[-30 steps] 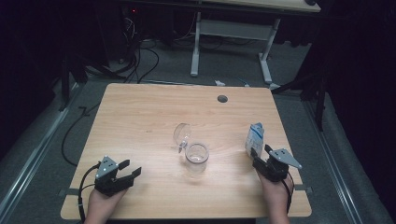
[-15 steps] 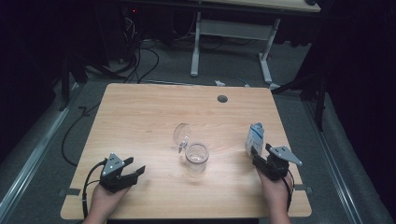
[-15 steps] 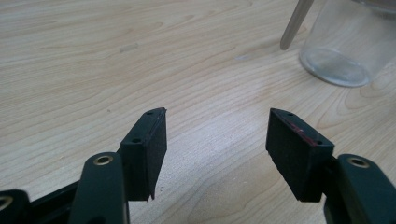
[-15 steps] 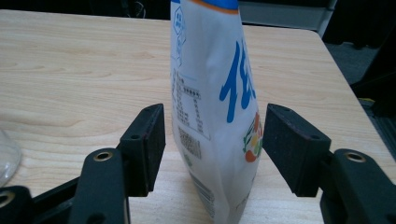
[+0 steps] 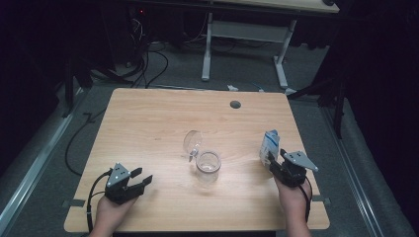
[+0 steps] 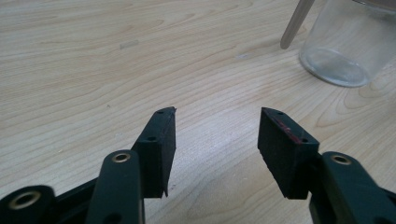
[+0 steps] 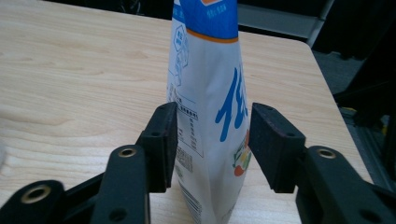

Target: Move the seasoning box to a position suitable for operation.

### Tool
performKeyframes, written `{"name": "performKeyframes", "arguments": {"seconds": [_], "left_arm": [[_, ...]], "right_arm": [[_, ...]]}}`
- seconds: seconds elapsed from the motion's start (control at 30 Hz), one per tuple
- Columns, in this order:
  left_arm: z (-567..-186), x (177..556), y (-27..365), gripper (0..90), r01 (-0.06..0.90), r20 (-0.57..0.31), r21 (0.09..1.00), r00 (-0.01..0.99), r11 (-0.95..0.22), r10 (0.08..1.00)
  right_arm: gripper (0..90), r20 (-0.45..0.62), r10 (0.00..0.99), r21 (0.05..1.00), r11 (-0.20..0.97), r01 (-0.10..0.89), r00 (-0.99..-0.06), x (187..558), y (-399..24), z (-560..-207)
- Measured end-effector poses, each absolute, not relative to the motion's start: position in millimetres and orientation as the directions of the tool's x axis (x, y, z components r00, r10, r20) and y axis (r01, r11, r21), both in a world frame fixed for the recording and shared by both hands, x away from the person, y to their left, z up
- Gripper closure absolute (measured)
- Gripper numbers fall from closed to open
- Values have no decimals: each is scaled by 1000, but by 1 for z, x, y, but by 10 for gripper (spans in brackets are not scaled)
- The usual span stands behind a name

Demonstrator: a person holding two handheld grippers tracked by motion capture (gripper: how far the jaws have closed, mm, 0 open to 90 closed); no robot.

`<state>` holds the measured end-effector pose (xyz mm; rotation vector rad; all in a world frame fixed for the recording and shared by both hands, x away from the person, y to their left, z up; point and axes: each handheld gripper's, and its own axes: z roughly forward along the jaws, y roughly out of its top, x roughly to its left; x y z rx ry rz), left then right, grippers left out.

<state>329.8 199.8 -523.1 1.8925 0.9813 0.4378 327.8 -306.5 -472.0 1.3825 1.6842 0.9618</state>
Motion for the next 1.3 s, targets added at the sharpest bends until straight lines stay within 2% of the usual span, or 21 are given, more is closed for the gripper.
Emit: {"name": "performKeyframes", "arguments": {"seconds": [0.13, 0.2, 0.4, 0.67, 0.9, 1.03, 1.3], "left_arm": [[-525, 330, 200, 480, 451, -93, 856, 616, -252, 782], [-524, 330, 201, 480, 450, -97, 858, 615, -247, 783], [-522, 329, 205, 485, 451, -114, 864, 609, -225, 785], [-521, 331, 207, 491, 454, -128, 866, 608, -211, 783], [-519, 330, 205, 505, 451, -141, 868, 627, -209, 766], [-518, 327, 204, 480, 440, -136, 872, 637, -213, 759], [-520, 327, 204, 472, 441, -132, 871, 633, -216, 763]], "right_arm": [[593, -134, 978, 891, 190, 413, -162, 331, -301, -471], [654, -153, 972, 887, 214, 410, -178, 333, -298, -470], [652, -98, 979, 888, 168, 429, -180, 339, -304, -470], [788, -81, 977, 885, 162, 437, -197, 339, -306, -471], [763, -112, 975, 890, 185, 417, -194, 336, -304, -475], [755, -119, 973, 889, 194, 414, -199, 336, -302, -476], [804, -79, 977, 886, 159, 435, -197, 335, -304, -479]]}}
